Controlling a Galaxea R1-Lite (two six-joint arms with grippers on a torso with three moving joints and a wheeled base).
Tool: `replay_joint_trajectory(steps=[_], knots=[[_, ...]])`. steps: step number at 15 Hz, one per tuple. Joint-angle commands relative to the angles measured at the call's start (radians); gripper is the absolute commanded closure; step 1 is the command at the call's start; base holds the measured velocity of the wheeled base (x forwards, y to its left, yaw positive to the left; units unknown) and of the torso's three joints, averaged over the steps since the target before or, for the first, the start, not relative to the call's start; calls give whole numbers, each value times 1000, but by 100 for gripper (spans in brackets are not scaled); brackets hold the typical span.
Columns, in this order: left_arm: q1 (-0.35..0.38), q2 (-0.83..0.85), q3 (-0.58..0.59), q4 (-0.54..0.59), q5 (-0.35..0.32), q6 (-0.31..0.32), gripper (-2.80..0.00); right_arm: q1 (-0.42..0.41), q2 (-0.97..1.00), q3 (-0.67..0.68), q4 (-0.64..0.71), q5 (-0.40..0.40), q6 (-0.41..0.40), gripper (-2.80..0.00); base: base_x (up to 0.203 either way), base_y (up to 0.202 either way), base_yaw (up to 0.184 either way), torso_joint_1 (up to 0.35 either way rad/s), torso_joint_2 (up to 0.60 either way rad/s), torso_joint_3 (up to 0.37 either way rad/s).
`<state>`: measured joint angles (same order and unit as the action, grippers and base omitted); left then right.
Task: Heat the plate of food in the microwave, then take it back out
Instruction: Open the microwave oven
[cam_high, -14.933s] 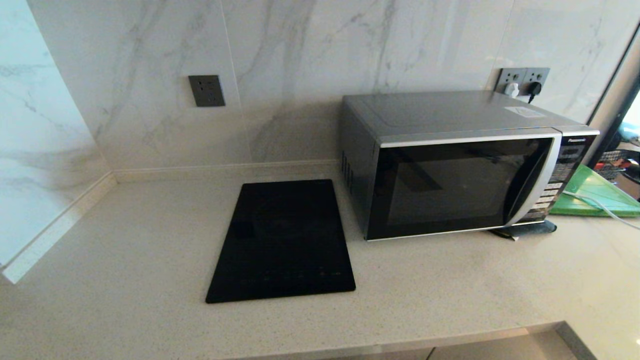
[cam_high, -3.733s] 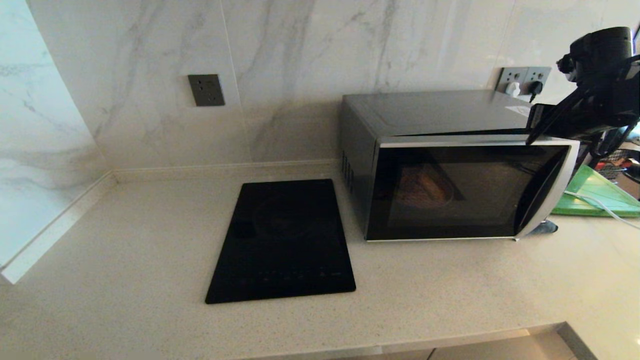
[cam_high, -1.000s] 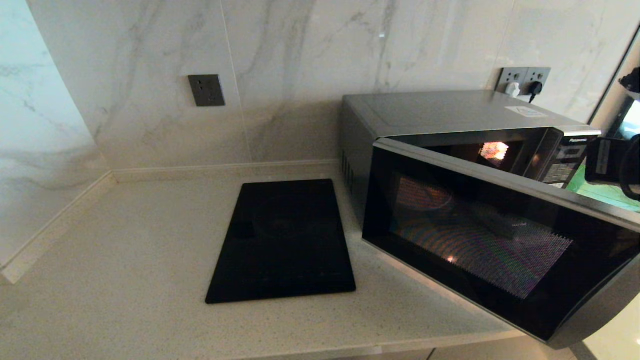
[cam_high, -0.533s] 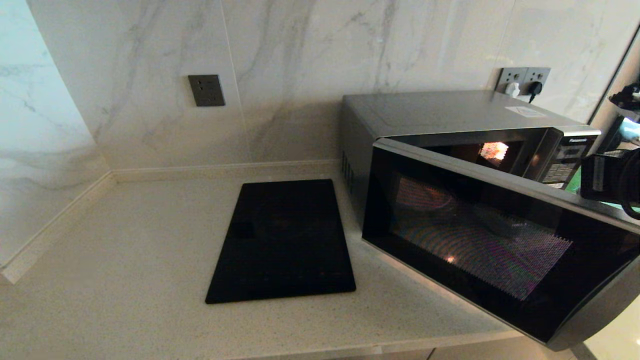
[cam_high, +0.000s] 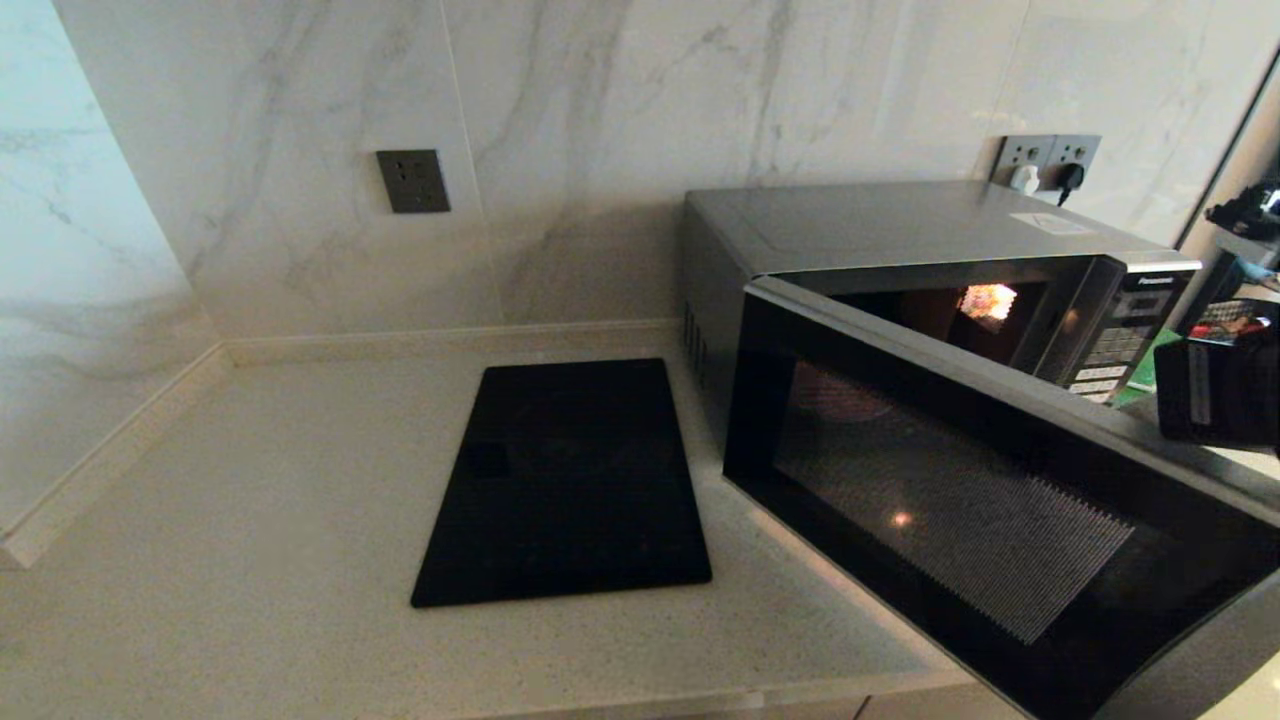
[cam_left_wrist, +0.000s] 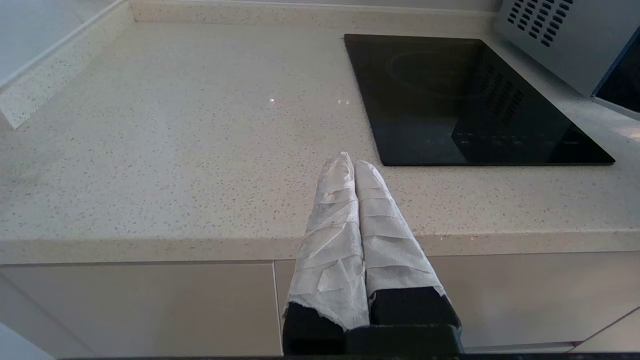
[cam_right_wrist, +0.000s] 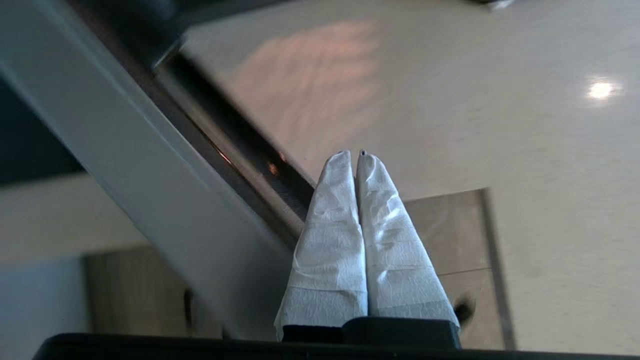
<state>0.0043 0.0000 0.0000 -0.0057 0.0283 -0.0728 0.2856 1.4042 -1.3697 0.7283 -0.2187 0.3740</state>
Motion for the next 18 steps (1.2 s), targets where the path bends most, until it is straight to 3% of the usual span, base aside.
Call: replay_joint_trajectory(steps=[1, 7, 18], knots=[[0, 0, 0, 0, 1, -1, 0, 65, -14, 17, 3, 6, 7, 0, 0, 0, 0, 0, 0, 0], [0, 1, 0, 0, 1, -1, 0, 242, 1, 23, 3, 15, 31, 0, 0, 0, 0, 0, 0, 0], [0, 2, 0, 0, 1, -1, 0, 322, 52, 9, -4, 78, 30, 0, 0, 0, 0, 0, 0, 0]])
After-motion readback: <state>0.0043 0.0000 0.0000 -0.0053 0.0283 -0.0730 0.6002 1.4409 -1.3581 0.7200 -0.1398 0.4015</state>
